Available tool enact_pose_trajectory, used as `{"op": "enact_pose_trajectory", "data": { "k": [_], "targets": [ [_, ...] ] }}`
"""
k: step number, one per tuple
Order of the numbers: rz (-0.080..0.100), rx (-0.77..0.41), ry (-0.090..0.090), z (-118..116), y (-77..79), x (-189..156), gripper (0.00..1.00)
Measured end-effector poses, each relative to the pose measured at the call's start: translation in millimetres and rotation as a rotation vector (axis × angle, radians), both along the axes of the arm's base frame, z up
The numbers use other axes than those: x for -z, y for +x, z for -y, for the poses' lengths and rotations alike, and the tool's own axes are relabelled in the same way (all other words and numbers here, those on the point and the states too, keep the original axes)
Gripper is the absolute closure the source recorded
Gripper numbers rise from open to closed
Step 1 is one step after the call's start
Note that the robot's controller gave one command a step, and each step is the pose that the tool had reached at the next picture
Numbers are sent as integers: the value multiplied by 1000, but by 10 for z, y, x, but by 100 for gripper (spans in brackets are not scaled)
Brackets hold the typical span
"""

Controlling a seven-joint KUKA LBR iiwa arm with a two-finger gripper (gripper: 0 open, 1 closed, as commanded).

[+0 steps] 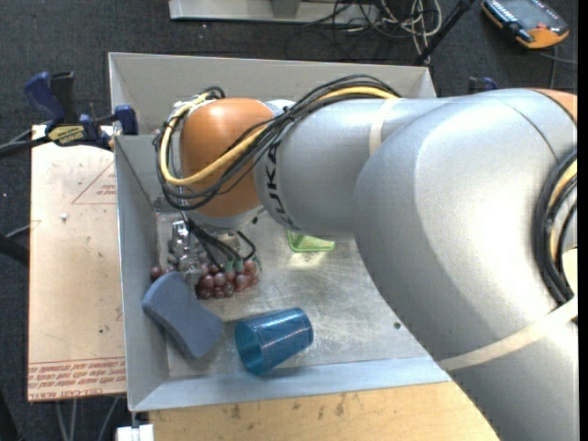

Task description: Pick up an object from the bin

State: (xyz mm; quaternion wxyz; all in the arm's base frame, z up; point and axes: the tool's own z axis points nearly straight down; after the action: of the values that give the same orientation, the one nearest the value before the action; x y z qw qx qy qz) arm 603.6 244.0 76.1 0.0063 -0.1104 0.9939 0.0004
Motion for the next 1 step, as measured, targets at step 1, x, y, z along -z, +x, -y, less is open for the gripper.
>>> {"op": "enact_pose_trajectory", "data": {
  "k": [1],
  "targets": [
    [0,1,1,2,0,0,100]
  ]
}}
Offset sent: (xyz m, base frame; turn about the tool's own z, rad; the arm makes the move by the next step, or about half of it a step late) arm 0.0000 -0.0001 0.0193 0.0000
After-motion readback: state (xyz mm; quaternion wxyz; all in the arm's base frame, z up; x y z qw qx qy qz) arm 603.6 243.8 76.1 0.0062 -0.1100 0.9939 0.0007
